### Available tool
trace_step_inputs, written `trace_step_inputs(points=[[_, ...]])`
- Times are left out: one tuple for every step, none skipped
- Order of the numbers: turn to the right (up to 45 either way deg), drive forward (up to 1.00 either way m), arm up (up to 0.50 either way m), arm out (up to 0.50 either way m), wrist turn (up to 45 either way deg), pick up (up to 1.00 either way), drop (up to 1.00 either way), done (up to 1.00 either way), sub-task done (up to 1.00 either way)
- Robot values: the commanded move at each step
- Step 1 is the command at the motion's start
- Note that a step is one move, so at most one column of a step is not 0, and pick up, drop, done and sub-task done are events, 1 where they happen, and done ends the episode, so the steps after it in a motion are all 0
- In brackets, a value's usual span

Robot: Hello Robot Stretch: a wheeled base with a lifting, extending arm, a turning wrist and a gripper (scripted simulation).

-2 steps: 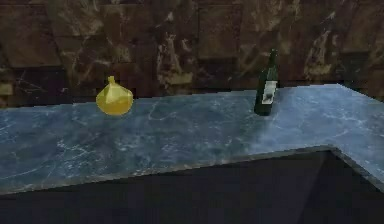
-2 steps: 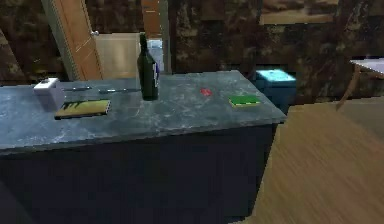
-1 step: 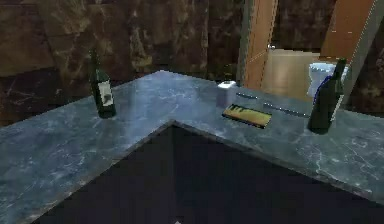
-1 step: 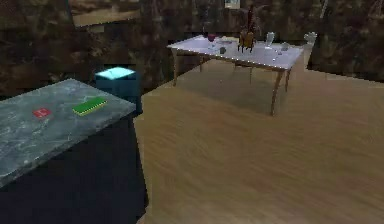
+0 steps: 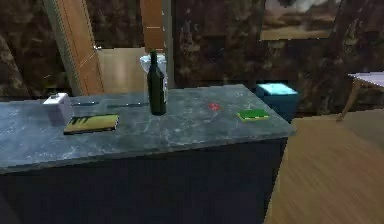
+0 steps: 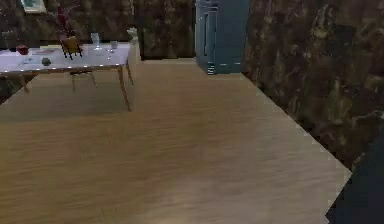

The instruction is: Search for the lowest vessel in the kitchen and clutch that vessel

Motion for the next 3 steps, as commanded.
trace_step_inputs(points=[[45.0,0.00,0.00,0.00,0.0,0.00,0.00,0.00,0.00],[42.0,0.00,0.00,0.00,0.0,0.00,0.00,0.00,0.00],[0.0,1.00,0.00,0.00,0.0,0.00,0.00,0.00,0.00]])
